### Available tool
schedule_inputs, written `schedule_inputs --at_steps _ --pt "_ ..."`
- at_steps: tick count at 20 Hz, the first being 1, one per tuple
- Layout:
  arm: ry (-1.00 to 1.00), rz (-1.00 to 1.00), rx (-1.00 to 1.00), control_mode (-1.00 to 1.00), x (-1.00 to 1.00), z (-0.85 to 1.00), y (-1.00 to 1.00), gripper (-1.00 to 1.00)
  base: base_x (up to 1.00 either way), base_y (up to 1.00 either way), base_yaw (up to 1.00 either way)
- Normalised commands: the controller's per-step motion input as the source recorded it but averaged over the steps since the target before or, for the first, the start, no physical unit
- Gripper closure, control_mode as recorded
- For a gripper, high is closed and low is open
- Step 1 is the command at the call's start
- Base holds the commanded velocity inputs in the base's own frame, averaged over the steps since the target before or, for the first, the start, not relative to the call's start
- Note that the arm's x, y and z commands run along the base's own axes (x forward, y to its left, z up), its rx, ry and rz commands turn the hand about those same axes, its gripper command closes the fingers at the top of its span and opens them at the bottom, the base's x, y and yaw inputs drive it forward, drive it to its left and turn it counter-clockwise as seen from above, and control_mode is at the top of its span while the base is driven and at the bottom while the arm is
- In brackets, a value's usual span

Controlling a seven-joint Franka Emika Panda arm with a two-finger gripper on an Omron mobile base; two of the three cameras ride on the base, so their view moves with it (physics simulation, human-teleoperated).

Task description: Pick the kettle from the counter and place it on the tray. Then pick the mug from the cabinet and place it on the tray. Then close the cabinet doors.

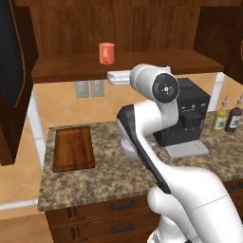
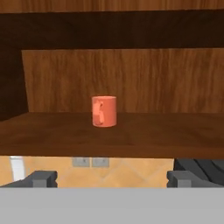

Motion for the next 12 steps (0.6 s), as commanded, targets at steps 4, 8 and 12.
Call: schedule_inputs --at_steps 4,8,12 --pt "0.04 -0.10 0.00 -1.00 0.62 0.01 0.25 -1.00 0.00 0.00 0.00" --pt "0.01 -0.10 0.00 -1.00 0.46 0.10 0.26 -1.00 0.00 0.00 0.00" --pt "0.00 0.00 0.00 -1.00 0.25 0.30 0.00 -1.00 0.00 0.00 0.00"
